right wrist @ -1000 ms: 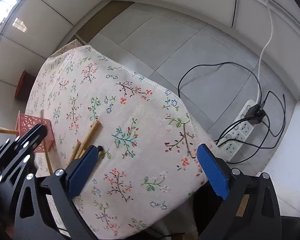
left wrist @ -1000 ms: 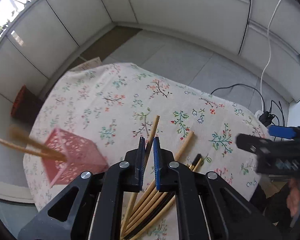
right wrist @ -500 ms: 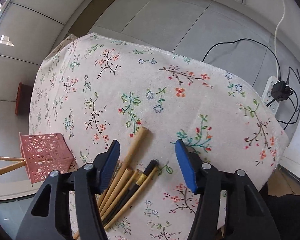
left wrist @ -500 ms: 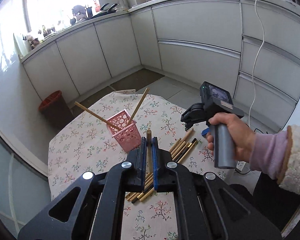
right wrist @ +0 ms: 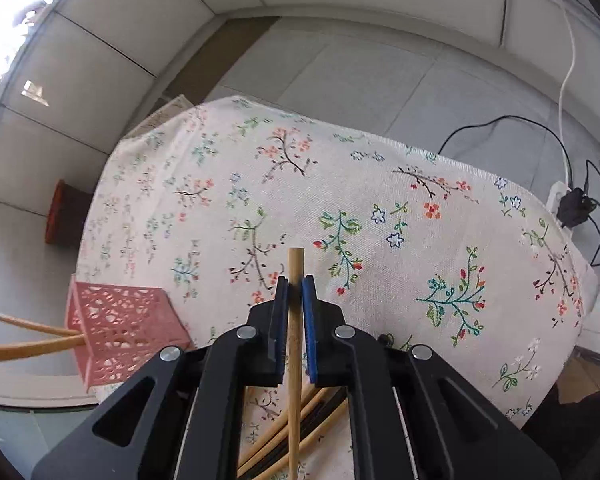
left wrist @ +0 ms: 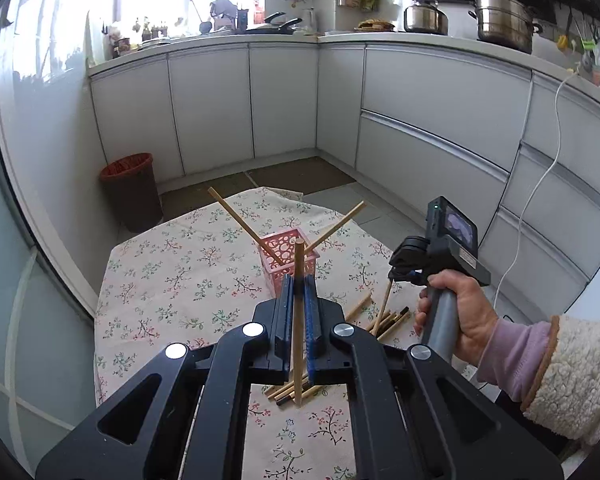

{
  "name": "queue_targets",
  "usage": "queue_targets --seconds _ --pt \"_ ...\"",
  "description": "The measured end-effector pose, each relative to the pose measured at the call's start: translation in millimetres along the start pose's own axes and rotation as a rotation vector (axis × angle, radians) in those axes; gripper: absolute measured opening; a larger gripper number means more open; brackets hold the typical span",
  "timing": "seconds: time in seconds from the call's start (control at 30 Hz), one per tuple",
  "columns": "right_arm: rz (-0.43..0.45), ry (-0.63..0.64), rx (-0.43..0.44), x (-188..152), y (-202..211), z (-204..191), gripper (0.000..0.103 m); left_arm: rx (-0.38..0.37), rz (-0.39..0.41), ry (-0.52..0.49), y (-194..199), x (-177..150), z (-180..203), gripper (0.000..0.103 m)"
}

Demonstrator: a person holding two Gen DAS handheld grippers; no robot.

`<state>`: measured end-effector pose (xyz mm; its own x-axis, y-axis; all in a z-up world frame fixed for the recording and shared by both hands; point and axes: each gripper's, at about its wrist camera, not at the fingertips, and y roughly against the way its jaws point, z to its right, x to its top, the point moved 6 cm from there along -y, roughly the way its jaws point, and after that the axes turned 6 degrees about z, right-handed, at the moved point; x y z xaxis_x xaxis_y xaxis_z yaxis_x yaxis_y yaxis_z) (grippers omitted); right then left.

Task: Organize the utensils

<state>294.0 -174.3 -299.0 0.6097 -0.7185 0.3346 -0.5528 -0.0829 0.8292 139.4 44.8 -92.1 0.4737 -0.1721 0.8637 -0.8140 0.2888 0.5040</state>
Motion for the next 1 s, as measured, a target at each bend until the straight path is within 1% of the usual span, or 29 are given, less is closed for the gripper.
queue_targets --seconds 0.13,0.27,0.3,0.33,0.5,0.57,0.63,0.67,0.7,0.73,0.77,0.83,0.87,0.93,1.0 --pt "0.054 0.096 0.113 -2.9 53.5 -11.9 0.007 0.007 0.036 0.046 8.3 9.2 -3.9 0.005" --pt "0.119 0.201 0.203 -7.6 113.1 -23.5 0.007 0.015 0.059 0.113 14.8 19.5 -12.5 0.005" --pt "0.136 0.224 0.219 -7.3 126.8 -26.0 0.005 0.017 0.067 0.127 16.7 22.4 -14.4 0.005" --pt "0.155 0.251 0.236 -5.4 141.2 -29.6 0.001 0.019 0.075 0.143 19.0 26.3 -15.5 0.005" --pt "0.235 0.325 0.297 4.7 203.7 -39.0 0.001 0.03 0.088 0.181 25.6 43.5 -16.0 0.005" --pt "0.221 0.354 0.301 9.1 216.8 -41.6 0.001 0.033 0.092 0.182 28.0 49.6 -15.2 0.005" --pt "0.156 0.315 0.272 14.4 210.0 -33.3 0.002 0.028 0.098 0.182 30.6 54.9 -13.0 0.005" --pt "0.11 0.3 0.252 15.0 200.4 -26.1 0.005 0.025 0.104 0.181 32.4 56.6 -11.1 0.005" --pt "0.052 0.285 0.225 13.9 183.2 -18.2 0.026 0.023 0.107 0.18 33.2 57.2 -9.5 0.005" --pt "0.003 0.242 0.178 15.1 159.2 -2.1 0.052 0.017 0.108 0.177 33.2 57.5 -7.8 0.005" --pt "-0.028 0.205 0.121 15.7 138.6 15.2 0.056 0.013 0.107 0.174 32.7 56.8 -6.1 0.005" --pt "-0.081 0.123 -0.003 18.6 94.2 53.4 0.056 0.001 0.104 0.174 29.2 53.9 -6.5 0.005" --pt "-0.105 0.081 -0.045 17.5 76.6 68.9 0.056 -0.004 0.101 0.179 26.9 52.0 -7.2 0.005" --pt "-0.151 -0.024 -0.094 17.5 48.5 95.8 0.056 -0.012 0.092 0.188 20.6 48.8 -10.4 0.005" --pt "-0.178 -0.082 -0.138 16.6 25.9 108.4 0.056 -0.019 0.084 0.2 14.8 45.7 -13.2 0.005"
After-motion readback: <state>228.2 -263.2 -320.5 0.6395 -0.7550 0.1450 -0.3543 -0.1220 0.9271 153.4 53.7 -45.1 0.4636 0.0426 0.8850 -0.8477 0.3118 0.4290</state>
